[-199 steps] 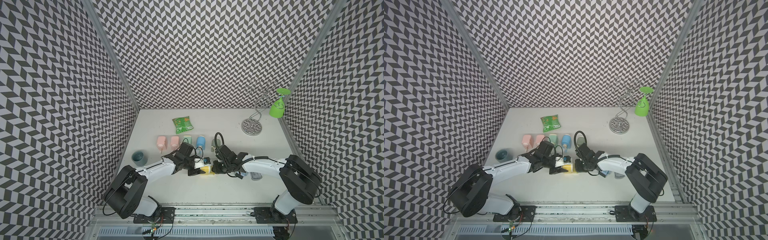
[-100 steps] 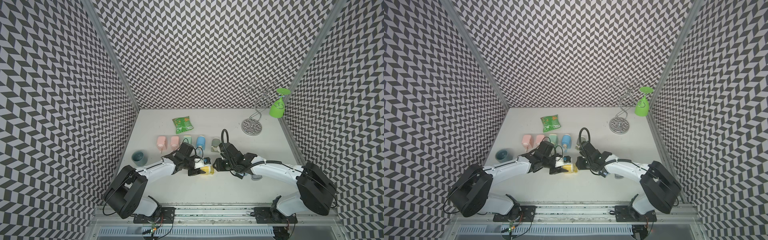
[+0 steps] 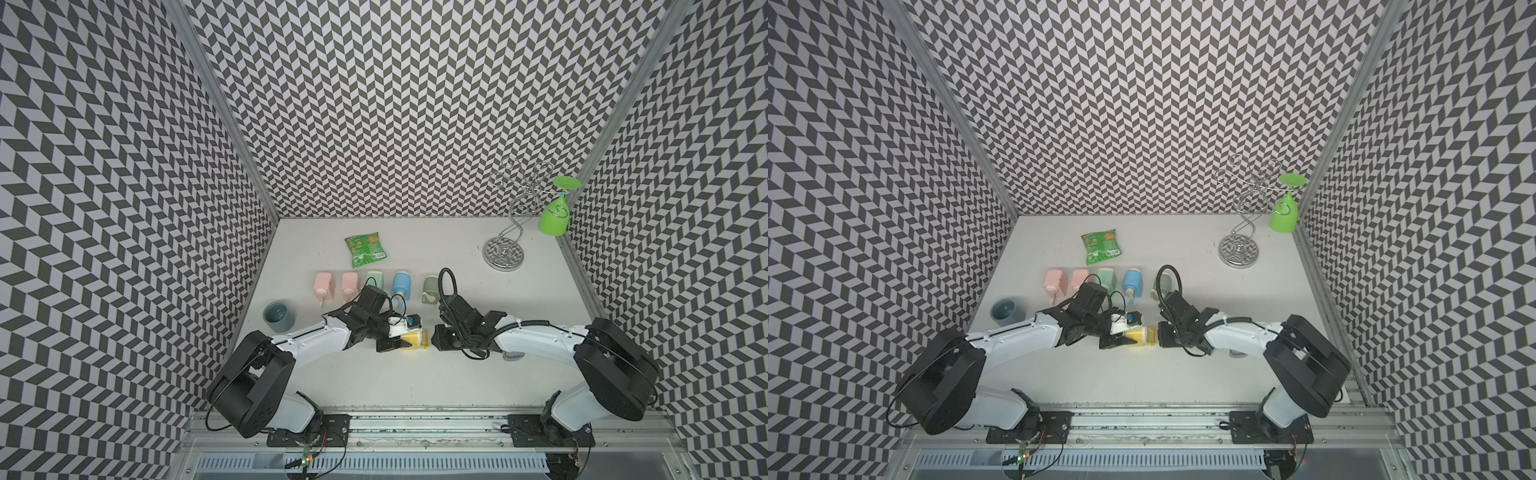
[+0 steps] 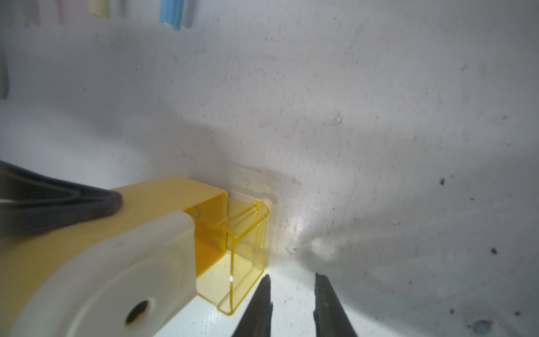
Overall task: Put the tray back into the pencil sharpener
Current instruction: Close the container of the pencil sharpener.
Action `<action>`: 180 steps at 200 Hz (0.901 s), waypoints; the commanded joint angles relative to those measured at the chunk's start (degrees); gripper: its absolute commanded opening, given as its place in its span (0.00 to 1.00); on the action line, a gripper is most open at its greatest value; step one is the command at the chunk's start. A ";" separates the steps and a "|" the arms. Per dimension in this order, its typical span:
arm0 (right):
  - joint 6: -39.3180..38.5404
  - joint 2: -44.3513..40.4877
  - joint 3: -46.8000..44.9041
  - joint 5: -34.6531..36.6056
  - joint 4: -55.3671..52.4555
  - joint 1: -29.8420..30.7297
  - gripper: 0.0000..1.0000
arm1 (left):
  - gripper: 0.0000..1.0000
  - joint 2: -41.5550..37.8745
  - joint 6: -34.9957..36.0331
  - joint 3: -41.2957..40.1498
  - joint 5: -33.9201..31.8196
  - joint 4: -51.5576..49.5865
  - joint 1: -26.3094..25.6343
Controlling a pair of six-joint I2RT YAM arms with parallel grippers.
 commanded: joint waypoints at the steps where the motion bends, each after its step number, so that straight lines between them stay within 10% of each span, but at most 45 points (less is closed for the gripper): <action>1: -1.08 1.57 1.34 -2.61 5.20 0.41 0.27 | 0.42 -0.19 -0.25 -1.15 -0.38 1.11 -0.61; 127: -3.91 4.43 1.57 -14.75 15.27 0.52 0.28 | 0.41 -0.54 -0.77 -1.42 -0.90 1.96 -0.47; 180: -1.89 -1.94 0.15 -6.23 8.71 0.26 0.31 | 0.35 -2.68 -2.38 -0.44 -3.04 0.62 -0.28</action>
